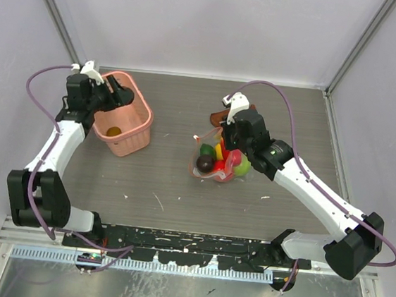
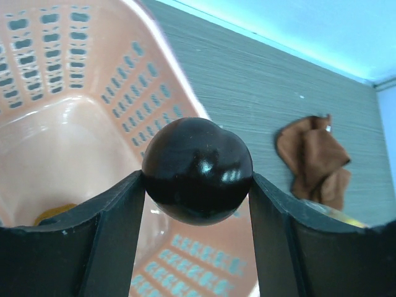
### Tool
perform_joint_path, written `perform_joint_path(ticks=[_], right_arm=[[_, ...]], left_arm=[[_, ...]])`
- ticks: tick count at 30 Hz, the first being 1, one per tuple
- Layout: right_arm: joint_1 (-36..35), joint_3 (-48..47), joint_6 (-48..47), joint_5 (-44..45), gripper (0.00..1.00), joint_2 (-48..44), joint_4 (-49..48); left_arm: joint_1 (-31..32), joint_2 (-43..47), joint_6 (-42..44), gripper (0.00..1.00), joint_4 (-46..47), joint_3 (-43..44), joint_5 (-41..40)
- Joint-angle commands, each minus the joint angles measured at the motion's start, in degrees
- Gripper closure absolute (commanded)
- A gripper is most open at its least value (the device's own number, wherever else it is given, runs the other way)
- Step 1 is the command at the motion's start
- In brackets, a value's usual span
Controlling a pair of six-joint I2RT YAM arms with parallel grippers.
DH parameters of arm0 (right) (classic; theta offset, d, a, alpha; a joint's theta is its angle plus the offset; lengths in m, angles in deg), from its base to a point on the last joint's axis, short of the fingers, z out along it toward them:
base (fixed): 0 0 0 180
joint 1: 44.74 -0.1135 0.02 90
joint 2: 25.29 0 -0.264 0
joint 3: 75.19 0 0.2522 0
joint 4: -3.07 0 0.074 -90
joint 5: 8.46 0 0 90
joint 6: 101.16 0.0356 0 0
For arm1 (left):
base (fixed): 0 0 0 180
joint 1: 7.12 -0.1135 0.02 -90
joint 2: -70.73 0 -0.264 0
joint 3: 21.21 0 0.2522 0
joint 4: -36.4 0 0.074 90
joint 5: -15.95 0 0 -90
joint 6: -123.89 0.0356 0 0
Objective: Place the food in the zip-top bag and seal the zipper
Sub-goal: Place the fake fruit in the zipper food storage bag.
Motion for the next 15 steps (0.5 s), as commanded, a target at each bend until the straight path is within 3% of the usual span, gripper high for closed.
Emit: perform_joint_path(ticks=[1, 15], right_arm=[[0.17, -1.13, 1.02, -0.79, 1.00, -2.86, -3.43], [0.15, -1.62, 2.06, -1.48, 1.00, -2.82, -2.17]], left_arm=[[2.39, 6.15, -2.51, 0.57, -0.89, -0.15, 5.32], [19.09, 17.69, -2.16, 0.56, -3.61, -3.07, 5.83]])
